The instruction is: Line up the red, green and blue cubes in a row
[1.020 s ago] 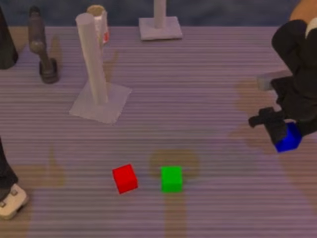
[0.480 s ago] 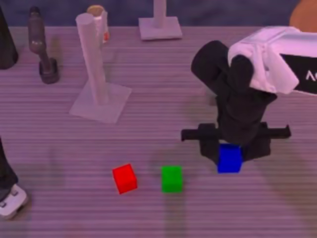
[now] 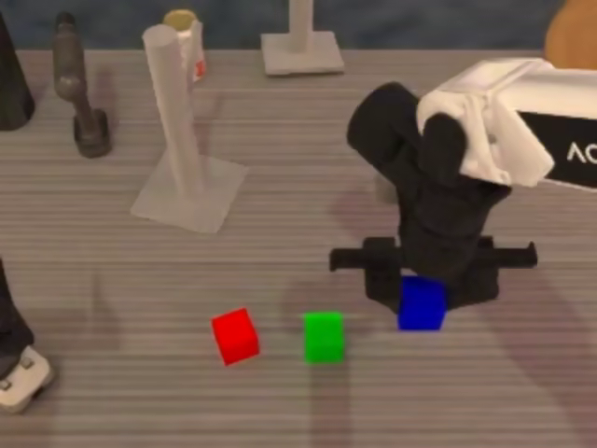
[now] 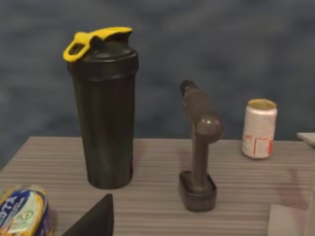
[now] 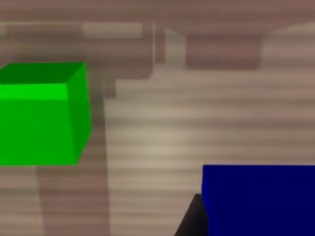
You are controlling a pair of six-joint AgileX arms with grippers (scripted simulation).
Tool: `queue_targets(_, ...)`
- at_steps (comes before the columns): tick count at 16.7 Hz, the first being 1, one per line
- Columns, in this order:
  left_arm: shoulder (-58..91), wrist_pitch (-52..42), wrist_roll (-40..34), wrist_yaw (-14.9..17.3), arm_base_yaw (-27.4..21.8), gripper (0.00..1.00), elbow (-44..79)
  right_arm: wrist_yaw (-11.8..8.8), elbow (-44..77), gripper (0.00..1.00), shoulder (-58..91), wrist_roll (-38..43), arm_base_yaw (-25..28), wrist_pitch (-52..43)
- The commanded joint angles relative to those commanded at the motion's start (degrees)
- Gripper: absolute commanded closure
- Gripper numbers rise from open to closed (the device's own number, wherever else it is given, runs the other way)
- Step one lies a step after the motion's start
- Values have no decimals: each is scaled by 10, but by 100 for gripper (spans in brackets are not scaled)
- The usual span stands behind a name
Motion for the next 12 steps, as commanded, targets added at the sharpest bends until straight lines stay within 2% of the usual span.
queue_targets(7,0,0,0,0,0,0,0,1,-71,100,51,4,4,127)
queue_targets(12,0,0,0,0,0,0,0,2,-76,100,56,4,4,136)
